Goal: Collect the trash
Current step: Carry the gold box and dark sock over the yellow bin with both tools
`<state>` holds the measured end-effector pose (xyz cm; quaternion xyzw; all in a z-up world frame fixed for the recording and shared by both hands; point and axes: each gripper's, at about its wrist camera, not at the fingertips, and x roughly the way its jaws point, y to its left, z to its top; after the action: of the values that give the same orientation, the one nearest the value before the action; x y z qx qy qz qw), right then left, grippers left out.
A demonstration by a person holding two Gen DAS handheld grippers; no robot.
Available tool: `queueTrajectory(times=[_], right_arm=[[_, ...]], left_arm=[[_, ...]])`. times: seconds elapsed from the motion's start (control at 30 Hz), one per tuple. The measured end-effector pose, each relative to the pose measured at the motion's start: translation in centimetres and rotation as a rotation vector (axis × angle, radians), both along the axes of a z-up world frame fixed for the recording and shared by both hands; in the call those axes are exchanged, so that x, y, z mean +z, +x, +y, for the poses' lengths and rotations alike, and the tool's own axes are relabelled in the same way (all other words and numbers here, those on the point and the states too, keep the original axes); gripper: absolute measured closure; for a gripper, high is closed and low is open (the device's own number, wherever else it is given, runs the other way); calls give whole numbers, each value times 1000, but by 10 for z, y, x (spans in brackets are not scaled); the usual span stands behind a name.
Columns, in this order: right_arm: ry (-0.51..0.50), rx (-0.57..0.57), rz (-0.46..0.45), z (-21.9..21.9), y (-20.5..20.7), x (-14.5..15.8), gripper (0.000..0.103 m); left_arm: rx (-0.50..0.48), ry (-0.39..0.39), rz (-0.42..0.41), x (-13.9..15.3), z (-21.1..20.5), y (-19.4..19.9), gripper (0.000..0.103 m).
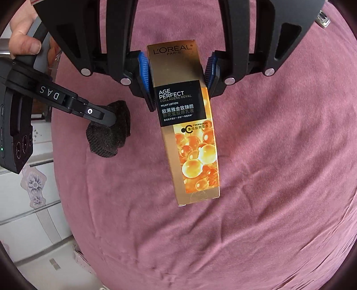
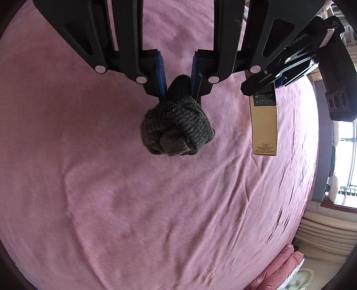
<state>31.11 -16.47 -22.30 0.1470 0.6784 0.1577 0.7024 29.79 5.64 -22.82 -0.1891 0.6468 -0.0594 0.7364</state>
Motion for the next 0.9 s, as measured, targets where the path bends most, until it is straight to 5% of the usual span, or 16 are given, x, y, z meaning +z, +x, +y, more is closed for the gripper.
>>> queueTrajectory(times=[0.2, 0.53, 0.9], right_arm=[[23, -85, 55, -50, -65, 16, 84], [51, -204, 7, -123, -149, 52, 84], [75, -322, -7, -224, -228, 62, 84]], left_arm=[[-141, -11, 23, 12, -61, -52, 63], [-321, -20, 33, 27, -166, -148, 63], [-449, -25, 23, 39, -275, -200, 63]])
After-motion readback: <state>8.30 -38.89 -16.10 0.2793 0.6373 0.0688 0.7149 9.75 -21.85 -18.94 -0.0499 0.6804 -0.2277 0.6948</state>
